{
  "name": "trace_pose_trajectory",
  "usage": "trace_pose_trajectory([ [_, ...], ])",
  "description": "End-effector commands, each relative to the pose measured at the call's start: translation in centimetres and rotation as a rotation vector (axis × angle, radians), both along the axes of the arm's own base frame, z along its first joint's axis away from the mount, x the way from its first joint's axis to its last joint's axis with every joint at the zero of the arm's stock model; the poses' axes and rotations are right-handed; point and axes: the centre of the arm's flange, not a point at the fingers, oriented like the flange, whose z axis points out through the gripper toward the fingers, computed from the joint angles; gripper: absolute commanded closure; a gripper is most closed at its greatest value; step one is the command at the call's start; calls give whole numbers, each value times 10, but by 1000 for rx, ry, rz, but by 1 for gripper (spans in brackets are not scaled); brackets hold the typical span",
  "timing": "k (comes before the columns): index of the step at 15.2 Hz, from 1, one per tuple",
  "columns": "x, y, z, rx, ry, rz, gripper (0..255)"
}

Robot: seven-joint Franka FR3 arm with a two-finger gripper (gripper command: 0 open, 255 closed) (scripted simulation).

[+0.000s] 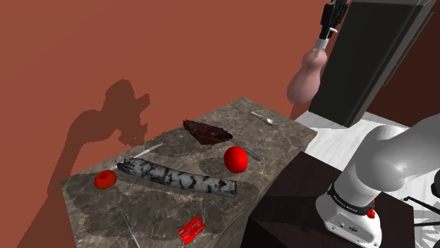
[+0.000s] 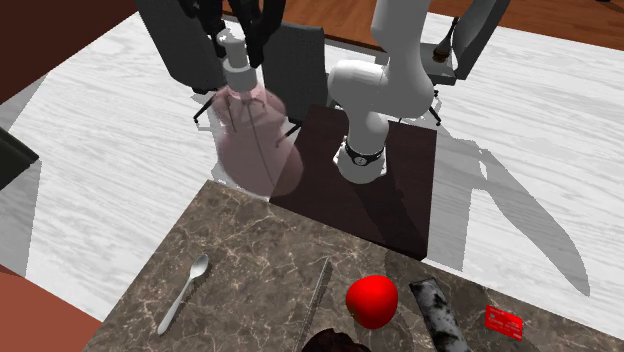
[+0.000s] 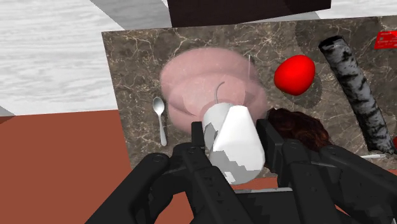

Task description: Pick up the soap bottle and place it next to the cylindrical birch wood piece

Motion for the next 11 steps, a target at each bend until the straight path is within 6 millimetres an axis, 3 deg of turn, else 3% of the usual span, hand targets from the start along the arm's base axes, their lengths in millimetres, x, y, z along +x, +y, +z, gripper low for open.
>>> trace_pose_trajectory([
  [1, -1, 0, 11, 0, -1, 0, 255],
  [11, -1, 0, 64, 0, -1, 0, 255],
])
